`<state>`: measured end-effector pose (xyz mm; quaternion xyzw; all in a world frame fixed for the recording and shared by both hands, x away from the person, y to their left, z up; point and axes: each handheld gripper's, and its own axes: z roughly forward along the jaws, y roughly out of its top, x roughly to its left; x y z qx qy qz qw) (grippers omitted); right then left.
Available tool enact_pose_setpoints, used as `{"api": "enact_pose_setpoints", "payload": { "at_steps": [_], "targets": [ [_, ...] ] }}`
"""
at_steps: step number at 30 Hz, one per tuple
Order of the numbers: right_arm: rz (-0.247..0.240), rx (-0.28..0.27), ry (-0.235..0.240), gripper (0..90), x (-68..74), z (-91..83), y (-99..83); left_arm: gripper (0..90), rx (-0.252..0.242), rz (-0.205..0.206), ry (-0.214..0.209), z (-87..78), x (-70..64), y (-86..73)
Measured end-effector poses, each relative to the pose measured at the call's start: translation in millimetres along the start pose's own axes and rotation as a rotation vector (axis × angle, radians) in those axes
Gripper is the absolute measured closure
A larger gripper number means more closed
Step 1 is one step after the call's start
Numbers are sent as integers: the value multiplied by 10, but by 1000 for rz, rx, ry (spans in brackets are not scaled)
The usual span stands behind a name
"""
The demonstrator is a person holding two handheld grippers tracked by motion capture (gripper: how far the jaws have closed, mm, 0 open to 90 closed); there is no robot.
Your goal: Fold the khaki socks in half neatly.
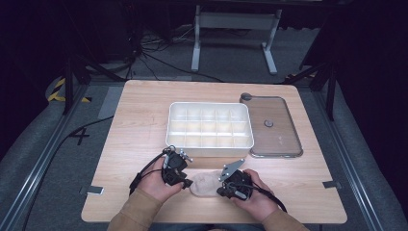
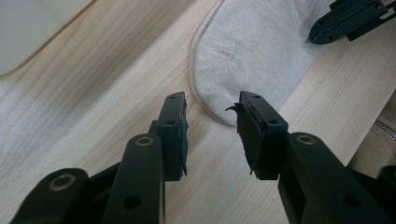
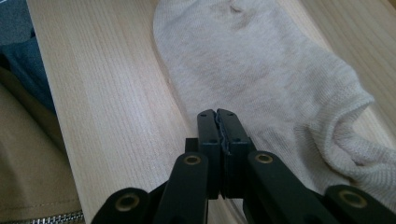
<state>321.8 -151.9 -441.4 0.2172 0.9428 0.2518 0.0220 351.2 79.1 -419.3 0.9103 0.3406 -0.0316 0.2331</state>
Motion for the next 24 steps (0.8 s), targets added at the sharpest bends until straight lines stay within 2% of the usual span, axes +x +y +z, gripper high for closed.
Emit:
{"api": "enact_pose_setpoints", "payload": {
  "at_steps": [2, 4, 7, 9, 14, 19, 24],
  "targets": [
    [1, -1, 0, 895, -2, -1, -3, 631, 1, -9, 4, 12, -3, 2],
    [4, -6, -1, 895, 2, 2, -7, 616, 11, 4, 25, 50, -10, 11],
    [-2, -8, -12, 894, 11, 4, -9, 610, 20, -8, 13, 111, -19, 17],
    [-10, -4, -17, 894, 19, 2, -6, 611, 27, -10, 22, 141, -16, 25],
    [-7, -6, -13, 893, 15, 2, -8, 633, 15, -31, 1, 198, -7, 28],
    [-8, -7, -18, 893, 23, 2, -10, 643, 20, -25, -7, 247, -19, 42],
    [-14, -6, -24, 893, 33, 2, -11, 662, 20, -11, 8, 272, -46, 50]
  ]
}}
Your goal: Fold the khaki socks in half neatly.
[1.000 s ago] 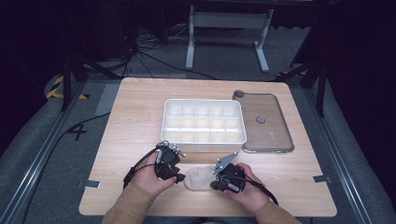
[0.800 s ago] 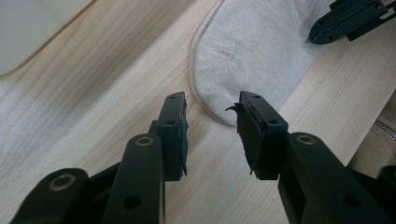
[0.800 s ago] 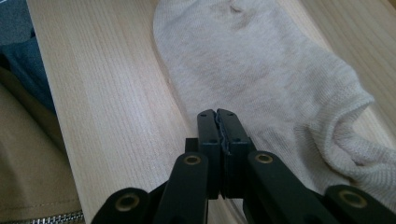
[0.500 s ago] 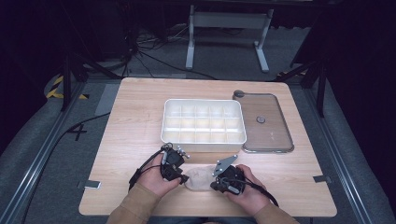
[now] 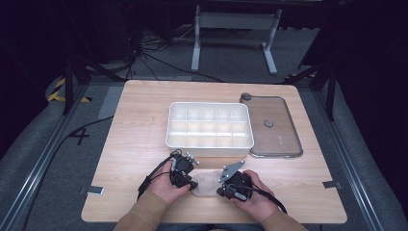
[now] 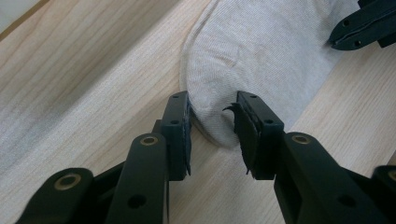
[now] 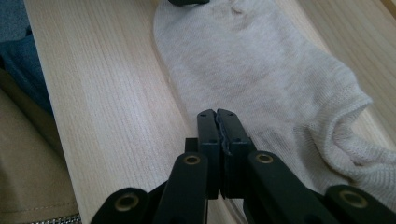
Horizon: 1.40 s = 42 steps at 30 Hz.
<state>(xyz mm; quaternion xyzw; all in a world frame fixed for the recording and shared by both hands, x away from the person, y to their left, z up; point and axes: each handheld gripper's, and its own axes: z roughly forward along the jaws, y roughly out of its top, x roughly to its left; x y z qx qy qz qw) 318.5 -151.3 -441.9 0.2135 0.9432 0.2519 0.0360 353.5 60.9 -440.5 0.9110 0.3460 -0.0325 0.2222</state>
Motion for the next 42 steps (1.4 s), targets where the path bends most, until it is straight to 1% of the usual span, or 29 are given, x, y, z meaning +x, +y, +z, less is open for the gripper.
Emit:
{"api": "enact_pose_setpoints", "payload": {
  "at_steps": [1, 3, 5, 9, 10, 11, 12, 14, 17, 20, 21, 22, 23, 26, 27, 28, 29, 30, 31, 32, 33, 34, 35, 36, 39, 42],
  "targets": [
    [0, 0, 1, 893, -1, 0, 0, 675, -5, -3, 1, 7, -18, -6],
    [-5, -1, -6, 893, 5, 2, 0, 694, -8, 11, 13, 12, -32, -3],
    [-11, -1, -2, 893, 9, 1, 1, 731, -6, 12, 12, 14, -38, -2],
    [-14, -1, -9, 893, 17, 3, 1, 780, -8, 7, 4, 26, -58, -10],
    [-14, -1, -9, 893, 17, 3, 1, 804, -8, 7, 4, 26, -58, -10],
    [-14, -1, -9, 893, 17, 3, 1, 804, -8, 2, -3, 28, -59, -10],
    [-14, -1, -9, 893, 17, 2, 1, 828, -7, -2, -7, 29, -64, -10],
    [-13, -1, -8, 893, 17, 2, 1, 846, -6, -5, 0, 25, -80, -8],
    [-11, -2, -5, 893, 14, 1, -2, 851, -8, 8, 20, 10, -106, 3],
    [-12, -2, -5, 893, 12, -1, -4, 851, -11, 8, 17, -27, -122, 11],
    [-12, -4, -4, 893, 13, 0, -4, 851, -16, 15, 18, -53, -125, 17],
    [-14, -5, -8, 893, 18, 1, -4, 851, -24, 15, 13, -73, -127, 19],
    [-14, -5, -10, 893, 22, 1, -4, 851, -30, 7, 6, -93, -137, 18],
    [-18, -3, -12, 894, 24, -1, -4, 851, -52, 22, 0, -148, -142, 28],
    [-17, -4, -12, 894, 24, -1, -4, 851, -55, 22, -2, -164, -151, 31],
    [-18, -4, -12, 894, 24, -1, -4, 851, -55, 30, -5, -181, -155, 34],
    [-17, -5, -13, 894, 27, 0, -4, 851, -60, 25, -6, -192, -166, 36],
    [-18, -4, -17, 895, 28, 0, -3, 851, -67, 30, -7, -201, -171, 39],
    [-18, -4, -17, 895, 29, 0, -3, 851, -67, 17, -15, -210, -182, 36],
    [-17, -5, -17, 895, 29, 1, -3, 851, -75, 28, -19, -223, -177, 41],
    [-17, -5, -16, 895, 29, 1, -3, 851, -81, 28, -20, -233, -179, 43],
    [-17, -6, -16, 895, 30, 1, -3, 851, -82, 18, -26, -241, -185, 42],
    [-17, -6, -17, 895, 32, 2, -3, 851, -96, 25, -27, -255, -187, 45],
    [-19, -6, -19, 895, 35, 1, -3, 851, -96, 21, -32, -264, -193, 47],
    [-22, -8, -16, 895, 38, 5, -1, 851, -108, 31, -34, -291, -211, 58],
    [-26, -10, -15, 897, 39, 4, -1, 851, -102, 26, -42, -300, -219, 58]
  ]
}}
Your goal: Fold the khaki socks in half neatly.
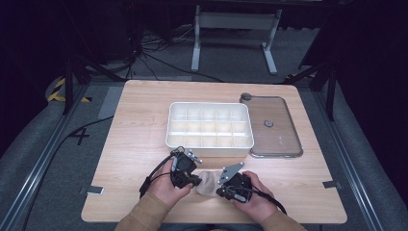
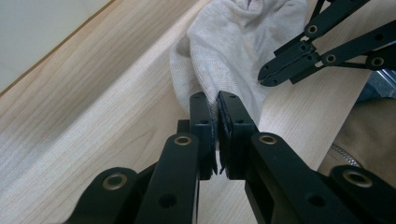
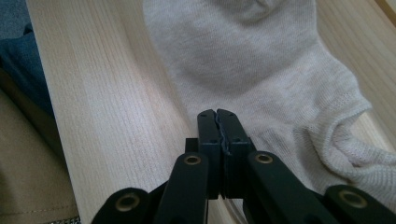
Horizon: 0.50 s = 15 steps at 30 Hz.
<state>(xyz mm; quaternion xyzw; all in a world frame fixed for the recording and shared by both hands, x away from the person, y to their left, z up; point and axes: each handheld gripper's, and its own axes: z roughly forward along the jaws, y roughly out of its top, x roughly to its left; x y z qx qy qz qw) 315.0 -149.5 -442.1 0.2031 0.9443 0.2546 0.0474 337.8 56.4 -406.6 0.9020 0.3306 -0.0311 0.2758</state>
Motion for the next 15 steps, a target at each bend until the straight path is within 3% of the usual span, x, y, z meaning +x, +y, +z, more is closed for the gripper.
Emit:
{"api": "enact_pose_setpoints", "payload": {
  "at_steps": [2, 6, 11, 15],
  "targets": [
    [-2, -22, 0, 898, -20, -28, -3, 851, 7, 3, -5, -9, 11, 0],
    [52, -61, -17, 897, -142, -167, -47, 851, 8, 1, -12, -33, 19, -4],
    [126, -49, -70, 897, -342, -294, -196, 851, 18, 1, -13, -62, 39, -4],
    [176, -12, -75, 898, -427, -310, -288, 851, 22, -13, -20, -93, 50, -2]
  ]
}}
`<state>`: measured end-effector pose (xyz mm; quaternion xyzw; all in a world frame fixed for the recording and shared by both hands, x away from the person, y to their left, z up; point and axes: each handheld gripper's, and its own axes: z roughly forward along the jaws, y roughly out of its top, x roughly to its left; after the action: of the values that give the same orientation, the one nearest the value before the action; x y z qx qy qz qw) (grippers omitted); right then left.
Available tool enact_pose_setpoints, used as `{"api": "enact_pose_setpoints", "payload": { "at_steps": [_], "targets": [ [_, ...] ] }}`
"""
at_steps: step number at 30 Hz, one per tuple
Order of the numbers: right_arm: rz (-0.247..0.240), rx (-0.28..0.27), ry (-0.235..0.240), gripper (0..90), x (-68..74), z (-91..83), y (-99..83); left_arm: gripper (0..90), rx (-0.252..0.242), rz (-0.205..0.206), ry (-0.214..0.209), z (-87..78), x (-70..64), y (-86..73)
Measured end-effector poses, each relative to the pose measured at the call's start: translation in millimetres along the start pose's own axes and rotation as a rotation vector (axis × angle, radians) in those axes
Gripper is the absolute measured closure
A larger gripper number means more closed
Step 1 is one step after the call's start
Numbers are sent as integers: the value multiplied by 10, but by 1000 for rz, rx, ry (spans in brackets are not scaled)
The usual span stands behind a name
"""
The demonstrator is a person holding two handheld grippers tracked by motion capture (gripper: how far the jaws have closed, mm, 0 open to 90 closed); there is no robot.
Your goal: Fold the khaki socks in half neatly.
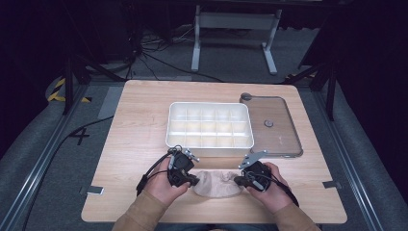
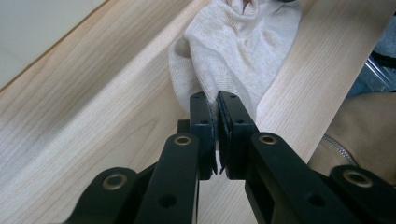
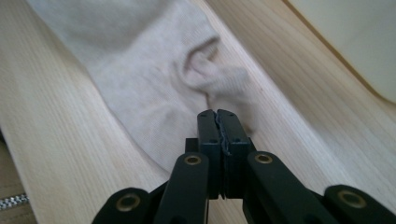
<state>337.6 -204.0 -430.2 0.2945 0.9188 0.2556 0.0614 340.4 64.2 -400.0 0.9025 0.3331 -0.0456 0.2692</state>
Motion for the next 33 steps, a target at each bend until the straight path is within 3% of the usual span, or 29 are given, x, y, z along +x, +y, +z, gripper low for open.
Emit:
{"api": "enact_pose_setpoints", "payload": {
  "at_steps": [5, 14, 26, 33],
  "targets": [
    [10, 22, 9, 898, -14, 61, -16, 850, 5, -2, -4, 0, 3, 4],
    [-5, 11, 18, 898, 17, 90, 1, 849, 1, 13, -7, -10, -6, 18],
    [-27, -8, 70, 898, 146, 169, 79, 849, 5, 35, -5, 30, -124, 117],
    [-39, -17, 76, 898, 210, 198, 105, 849, 10, 52, -7, 107, -201, 188]
  ]
}}
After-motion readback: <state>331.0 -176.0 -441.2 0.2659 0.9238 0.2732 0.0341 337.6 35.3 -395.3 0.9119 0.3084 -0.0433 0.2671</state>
